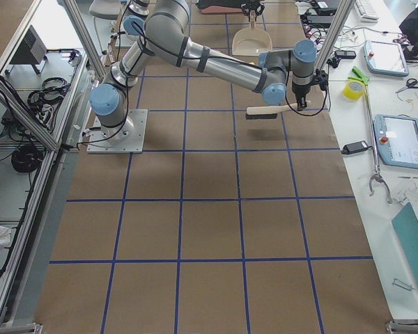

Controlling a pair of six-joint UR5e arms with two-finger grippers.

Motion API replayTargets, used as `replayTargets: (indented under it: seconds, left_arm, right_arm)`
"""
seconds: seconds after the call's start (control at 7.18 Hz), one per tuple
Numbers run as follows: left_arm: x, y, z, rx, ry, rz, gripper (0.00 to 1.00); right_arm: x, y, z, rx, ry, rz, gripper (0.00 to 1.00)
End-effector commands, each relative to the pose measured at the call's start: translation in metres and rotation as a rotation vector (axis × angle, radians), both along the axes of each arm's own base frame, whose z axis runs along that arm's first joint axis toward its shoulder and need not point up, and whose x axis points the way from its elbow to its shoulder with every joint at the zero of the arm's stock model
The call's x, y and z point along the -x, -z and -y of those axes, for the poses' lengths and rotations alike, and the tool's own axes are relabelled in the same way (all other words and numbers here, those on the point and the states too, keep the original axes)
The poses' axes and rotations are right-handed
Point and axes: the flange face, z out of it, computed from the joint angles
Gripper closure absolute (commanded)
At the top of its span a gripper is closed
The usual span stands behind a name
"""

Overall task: Sweep and dump trash into bin
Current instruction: 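Lift the white brush with the right gripper and move it toward the sponge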

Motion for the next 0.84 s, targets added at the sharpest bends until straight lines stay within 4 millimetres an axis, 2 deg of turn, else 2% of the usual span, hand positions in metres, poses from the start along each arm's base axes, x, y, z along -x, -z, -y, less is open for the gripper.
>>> replayTargets:
  seconds: [0.0, 0.14, 0.42, 0.56, 0.7]
  left_arm:
    - [0.009, -0.018, 0.000, 0.025, 0.023, 0.013, 1.00]
    - [0.024, -0.028, -0.002, 0.041, 0.041, 0.020, 1.00]
    - [0.083, -0.034, -0.007, 0.033, 0.086, 0.188, 1.00]
    - [0.099, -0.030, -0.009, 0.038, 0.047, 0.184, 1.00]
    - [0.100, -0.020, -0.008, 0.026, 0.024, 0.179, 1.00]
  right_arm:
    - [-0.066, 0.000, -0.008, -0.011, 0.042, -0.031, 1.00]
    - [-0.093, 0.003, -0.013, -0.015, 0.023, -0.061, 1.00]
    - [-0.113, 0.002, -0.016, -0.018, 0.105, -0.048, 1.00]
    - [-0.120, 0.005, -0.018, -0.025, 0.098, -0.030, 1.00]
    - [-0.154, 0.005, -0.025, -0.019, 0.117, -0.033, 1.00]
